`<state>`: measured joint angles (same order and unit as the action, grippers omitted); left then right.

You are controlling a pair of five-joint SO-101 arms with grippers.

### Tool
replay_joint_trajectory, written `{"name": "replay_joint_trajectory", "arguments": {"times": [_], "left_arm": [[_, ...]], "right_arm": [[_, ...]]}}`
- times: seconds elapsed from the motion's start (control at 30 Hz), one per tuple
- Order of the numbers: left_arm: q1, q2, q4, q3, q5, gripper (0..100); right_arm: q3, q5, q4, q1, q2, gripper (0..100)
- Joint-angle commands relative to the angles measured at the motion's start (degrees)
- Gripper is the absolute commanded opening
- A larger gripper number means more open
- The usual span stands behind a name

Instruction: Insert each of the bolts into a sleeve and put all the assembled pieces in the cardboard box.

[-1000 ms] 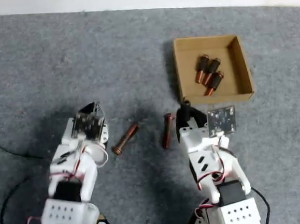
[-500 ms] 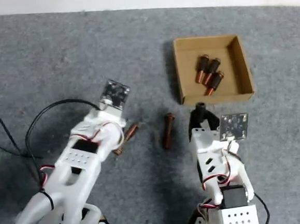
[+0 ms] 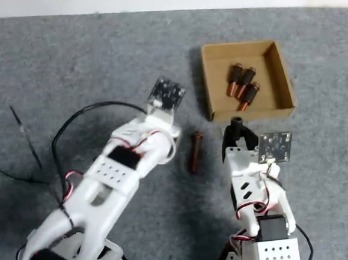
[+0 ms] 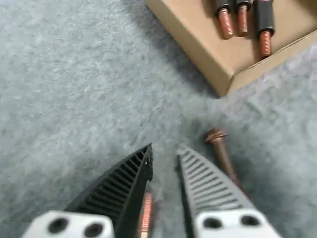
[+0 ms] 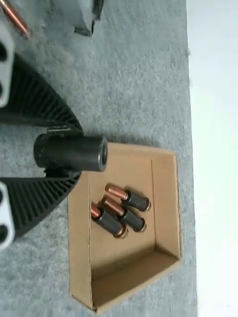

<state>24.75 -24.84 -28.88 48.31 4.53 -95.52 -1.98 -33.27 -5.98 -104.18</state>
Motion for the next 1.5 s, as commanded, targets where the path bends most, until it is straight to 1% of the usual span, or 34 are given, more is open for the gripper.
{"name": "replay_joint_trajectory", "arguments": {"times": [0.0,0.33,0.43,0.5,0.53,0.63,0.73,0.97,1.27,1.47], "left_arm": [[3.65,5.05,-4.13,-8.48,1.58,12],[4.62,25.01,-4.04,-17.98,1.67,13],[4.62,29.67,-4.13,-21.76,1.67,13],[5.93,31.60,-4.22,-24.40,1.67,13],[6.81,31.96,-4.92,-25.10,1.67,13],[10.24,31.25,-10.46,-26.95,1.67,13],[11.56,30.37,-14.24,-28.70,1.67,13],[9.27,34.33,-14.42,-29.85,1.67,13],[6.11,45.05,-14.86,-37.14,1.67,13],[6.02,46.55,-19.78,-40.48,1.67,13]], "right_arm": [[-0.66,0.79,1.98,1.45,-0.75,0.5],[-0.66,0.79,1.98,1.45,-0.75,0.5],[-0.66,0.79,1.98,1.45,-0.75,0.5],[-0.66,0.79,1.98,1.45,-0.75,0.5],[-0.66,0.79,1.98,1.45,-0.75,0.5],[-0.66,0.79,1.98,1.45,-0.75,0.5],[-0.66,0.79,1.98,1.45,-0.75,0.5],[-0.66,0.79,1.98,1.45,-0.75,0.5],[-0.66,0.79,1.98,1.45,-0.75,0.5],[-0.66,0.79,1.98,1.45,-0.75,0.5]]}}
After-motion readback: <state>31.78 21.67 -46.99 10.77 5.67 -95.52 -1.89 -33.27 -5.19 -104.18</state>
